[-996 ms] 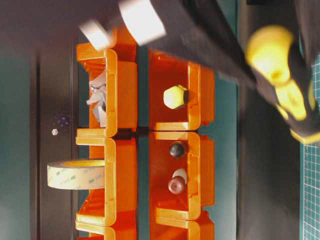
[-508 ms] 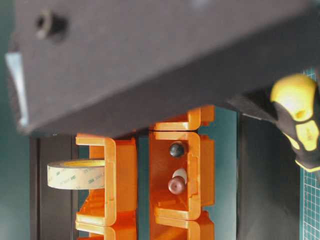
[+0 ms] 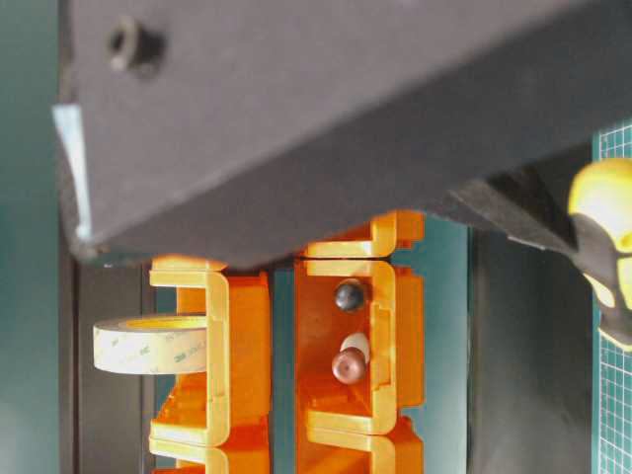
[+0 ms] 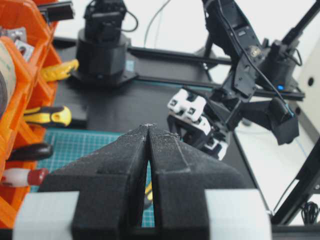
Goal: Pick screwdriver from container rack with right arm.
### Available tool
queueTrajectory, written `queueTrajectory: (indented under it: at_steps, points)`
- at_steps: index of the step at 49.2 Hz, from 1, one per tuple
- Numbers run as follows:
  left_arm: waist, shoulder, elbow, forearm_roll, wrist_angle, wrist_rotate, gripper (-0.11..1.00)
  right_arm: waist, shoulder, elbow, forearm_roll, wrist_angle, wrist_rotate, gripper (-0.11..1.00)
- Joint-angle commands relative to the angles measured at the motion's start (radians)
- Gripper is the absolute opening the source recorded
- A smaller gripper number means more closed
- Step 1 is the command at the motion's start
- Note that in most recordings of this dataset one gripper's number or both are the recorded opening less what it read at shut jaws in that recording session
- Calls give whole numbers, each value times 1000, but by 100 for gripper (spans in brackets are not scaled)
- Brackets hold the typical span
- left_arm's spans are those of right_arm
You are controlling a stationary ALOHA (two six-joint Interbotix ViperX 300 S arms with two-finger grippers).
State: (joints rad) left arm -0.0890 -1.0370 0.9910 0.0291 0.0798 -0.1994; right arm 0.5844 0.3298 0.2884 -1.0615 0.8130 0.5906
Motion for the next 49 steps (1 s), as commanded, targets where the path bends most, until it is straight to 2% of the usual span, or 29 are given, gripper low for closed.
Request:
queueTrajectory:
  at_steps: [1,5,11,18,22,27,43,49]
  points:
    - [-3,5,-29,3,-5,-3,0,-12,-29,-2,31,-35,15,38]
    - [-3,5,-29,3,-5,-2,0,-18,-29,2,60,-44,18,43]
    - [-3,5,-28,3,-5,-3,0,-28,-28,3,101,-44,18,68]
    - [-3,5,-26,3,-5,-3,0,-28,-28,2,103,-46,17,82]
    - [-3,3,-26,3,-5,-3,0,-23,-26,-5,103,-49,21,83]
    - [-3,0,-26,3,-3,-3,0,-17,-29,-12,103,-52,58,83]
    - [-3,-6,-26,3,29,-3,0,8,-130,15,95,3,302,83]
    - [-3,-9,-26,3,40,-3,0,26,-193,43,83,34,374,83]
